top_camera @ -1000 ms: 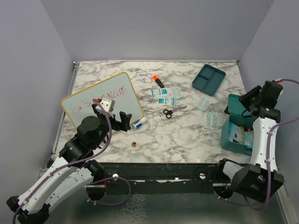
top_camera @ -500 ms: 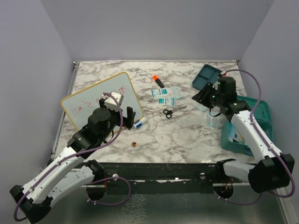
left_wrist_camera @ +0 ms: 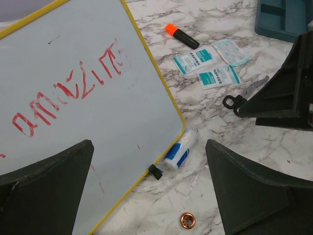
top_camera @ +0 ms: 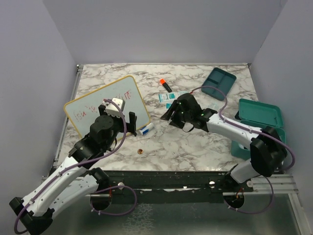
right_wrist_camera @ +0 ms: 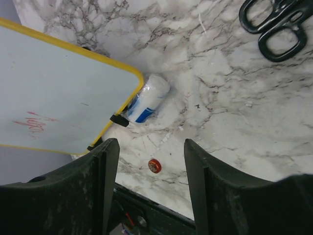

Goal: Organize the medicine kit
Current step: Pick up the medical item at the center of the board.

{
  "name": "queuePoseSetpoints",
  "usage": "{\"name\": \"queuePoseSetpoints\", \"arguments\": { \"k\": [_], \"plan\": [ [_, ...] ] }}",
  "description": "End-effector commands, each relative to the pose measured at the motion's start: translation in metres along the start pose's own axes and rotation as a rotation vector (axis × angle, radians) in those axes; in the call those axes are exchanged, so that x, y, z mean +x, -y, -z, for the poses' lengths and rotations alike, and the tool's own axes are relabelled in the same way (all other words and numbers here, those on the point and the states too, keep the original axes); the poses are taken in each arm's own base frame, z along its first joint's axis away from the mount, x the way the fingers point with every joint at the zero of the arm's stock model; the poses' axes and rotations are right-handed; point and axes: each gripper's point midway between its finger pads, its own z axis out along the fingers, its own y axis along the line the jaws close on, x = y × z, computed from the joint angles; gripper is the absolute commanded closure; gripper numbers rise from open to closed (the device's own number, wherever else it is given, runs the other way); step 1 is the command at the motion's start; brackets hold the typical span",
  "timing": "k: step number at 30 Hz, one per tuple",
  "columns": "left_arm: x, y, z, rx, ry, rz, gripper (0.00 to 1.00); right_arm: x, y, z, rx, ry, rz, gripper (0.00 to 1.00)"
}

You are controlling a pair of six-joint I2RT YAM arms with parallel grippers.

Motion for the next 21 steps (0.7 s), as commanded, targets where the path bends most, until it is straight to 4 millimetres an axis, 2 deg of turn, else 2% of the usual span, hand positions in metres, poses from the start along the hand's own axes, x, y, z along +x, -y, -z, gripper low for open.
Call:
{"name": "queuePoseSetpoints", "arguments": {
  "k": [1,6,11,21],
  "plan": [
    [-0.005,-0.011,0.008,-0.04,0.048,0.002,0.01,0.01,-0.025,-0.029,0.011,0.04,-0.172,0.38],
    [-0.008,-0.015,0.013,-0.047,0.073,0.015,0.01,0.033,-0.037,-0.054,0.06,0.015,-0.243,0.38],
    [-0.011,-0.014,0.017,-0.038,0.088,0.025,0.01,0.039,-0.03,-0.076,0.097,0.025,-0.275,0.41],
    [-0.02,-0.019,0.025,-0.044,0.135,0.05,0.01,0.054,-0.027,-0.102,0.121,-0.005,-0.334,0.42]
  ]
}}
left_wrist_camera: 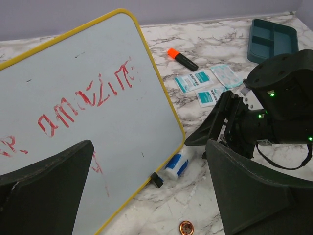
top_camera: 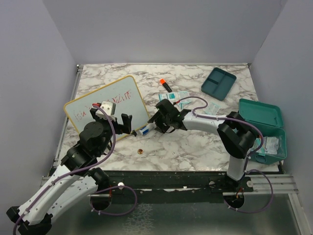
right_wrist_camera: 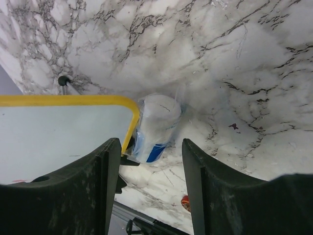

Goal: Organize the medicine kit
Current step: Pick up the medical item at the center of the board.

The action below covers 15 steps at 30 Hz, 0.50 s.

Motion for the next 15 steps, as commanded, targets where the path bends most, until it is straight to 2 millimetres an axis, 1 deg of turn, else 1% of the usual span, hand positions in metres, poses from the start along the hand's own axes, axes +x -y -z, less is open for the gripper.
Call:
{"name": "queuePoseSetpoints", "arguments": {
  "k": [1,3,7,13,15],
  "plan": [
    [-0.005,-0.006,0.003,-0.026,0.038,0.014,0.01,0.0,-0.011,-0.01,-0.014,0.028,-0.043,0.42],
    [-0.006,-0.006,0.004,-0.027,0.046,0.016,0.01,-0.001,-0.008,-0.013,-0.004,0.035,-0.052,0.42],
    [-0.007,-0.007,0.003,-0.028,0.049,0.015,0.01,0.002,-0.009,-0.018,-0.007,0.022,-0.049,0.43],
    [-0.005,-0.006,0.002,-0.028,0.043,0.011,0.01,0.011,0.003,-0.027,0.036,0.004,-0.057,0.43],
    [-0.004,-0.006,0.002,-0.026,0.039,0.009,0.01,0.01,0.006,-0.029,0.045,0.006,-0.06,0.45]
  ]
}}
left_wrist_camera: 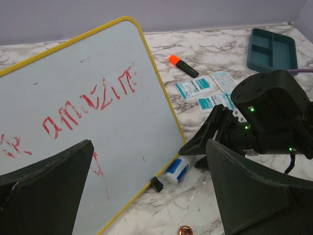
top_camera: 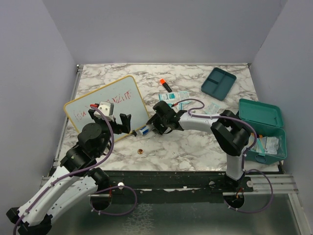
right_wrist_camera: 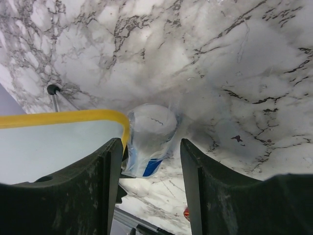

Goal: Organize the medicine kit
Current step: Pick up the medical item at the center of the board.

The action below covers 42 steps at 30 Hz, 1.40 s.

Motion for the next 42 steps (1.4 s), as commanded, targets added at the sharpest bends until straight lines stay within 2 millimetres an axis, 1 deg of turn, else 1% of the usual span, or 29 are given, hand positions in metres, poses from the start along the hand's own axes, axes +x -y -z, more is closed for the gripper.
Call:
{"name": "queuePoseSetpoints", "arguments": {
  "k": [1,7,11,15,17,21,24,29,33,37,39,42],
  "plan": [
    [0.004,-0.001,-0.002,-0.012,-0.002,-0.01,0.01,0.001,0.003,-0.009,0.02,0.021,-0.015,0.46],
    [0.004,-0.003,-0.002,-0.018,-0.001,-0.011,0.01,-0.001,0.011,-0.008,0.027,0.055,-0.023,0.57],
    [0.007,-0.002,-0.003,-0.014,-0.012,-0.016,0.01,0.0,0.017,-0.013,0.05,0.058,-0.024,0.59],
    [0.004,-0.003,-0.002,-0.019,-0.003,-0.013,0.01,0.001,0.024,-0.016,0.08,0.055,-0.006,0.59],
    [0.004,-0.002,-0.002,-0.016,-0.004,-0.013,0.01,-0.001,0.026,-0.014,0.083,0.067,0.0,0.63],
    [0.006,-0.004,-0.003,-0.029,-0.011,-0.017,0.01,-0.005,0.023,-0.001,0.051,0.105,0.027,0.72],
    [0.005,-0.006,-0.001,-0.036,-0.004,-0.016,0.01,-0.01,0.029,0.006,0.072,0.126,0.055,0.76],
    [0.006,-0.008,-0.002,-0.043,-0.007,-0.018,0.01,-0.016,0.042,0.025,0.081,0.143,0.11,0.8],
    [0.01,-0.002,-0.005,-0.021,-0.027,-0.025,0.01,-0.034,0.052,0.051,0.086,0.226,0.183,0.8],
    [0.009,-0.002,-0.005,-0.022,-0.025,-0.025,0.01,-0.057,0.046,0.085,0.061,0.33,0.223,0.82],
    [0.007,-0.003,-0.004,-0.023,-0.018,-0.021,0.01,-0.064,0.037,0.1,0.028,0.364,0.242,0.83],
    [0.008,-0.003,-0.003,-0.023,-0.017,-0.02,0.01,-0.074,0.031,0.118,0.009,0.411,0.244,0.84]
  ]
}}
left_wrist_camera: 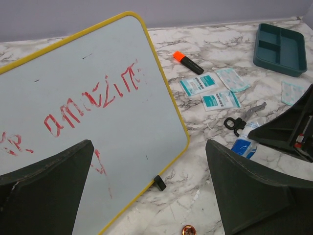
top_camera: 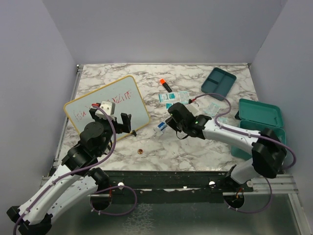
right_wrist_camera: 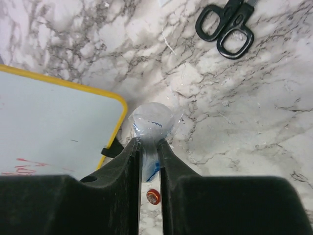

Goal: Organize the medicine kit
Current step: Pick up the medical item at the center of the board, then place the medical item at the medicine box.

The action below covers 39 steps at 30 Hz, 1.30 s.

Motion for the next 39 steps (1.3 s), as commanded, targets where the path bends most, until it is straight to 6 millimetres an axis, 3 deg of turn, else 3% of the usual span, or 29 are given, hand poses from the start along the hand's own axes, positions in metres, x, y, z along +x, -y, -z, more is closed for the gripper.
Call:
{"name": "queuePoseSetpoints", "arguments": {
  "k": [1,5,9,16,20,22,28,39],
  "plan": [
    [0.001,-0.001,0.001,-0.001,0.006,-0.005,0.01,-0.033,0.012,0.018,0.045,0.14,0.067,0.84],
    [0.002,0.001,0.0,0.008,0.001,-0.007,0.01,-0.06,0.005,0.038,0.048,0.203,0.102,0.85],
    [0.0,0.001,0.002,0.012,0.007,-0.002,0.01,-0.102,0.011,0.059,0.076,0.284,0.088,0.86],
    [0.001,0.004,0.001,0.029,0.004,-0.001,0.01,-0.181,0.055,0.105,0.16,0.435,0.009,0.87],
    [0.001,0.006,0.001,0.034,0.004,0.001,0.01,-0.212,0.088,0.138,0.246,0.526,-0.016,0.89],
    [0.001,0.006,0.001,0.038,0.003,0.001,0.01,-0.221,0.104,0.153,0.285,0.559,-0.028,0.91],
    [0.0,0.007,0.002,0.042,0.008,0.004,0.01,-0.223,0.147,0.171,0.423,0.585,-0.05,0.91],
    [0.0,0.007,0.002,0.046,0.008,0.006,0.01,-0.24,0.202,0.202,0.636,0.669,-0.1,0.87]
  ]
}}
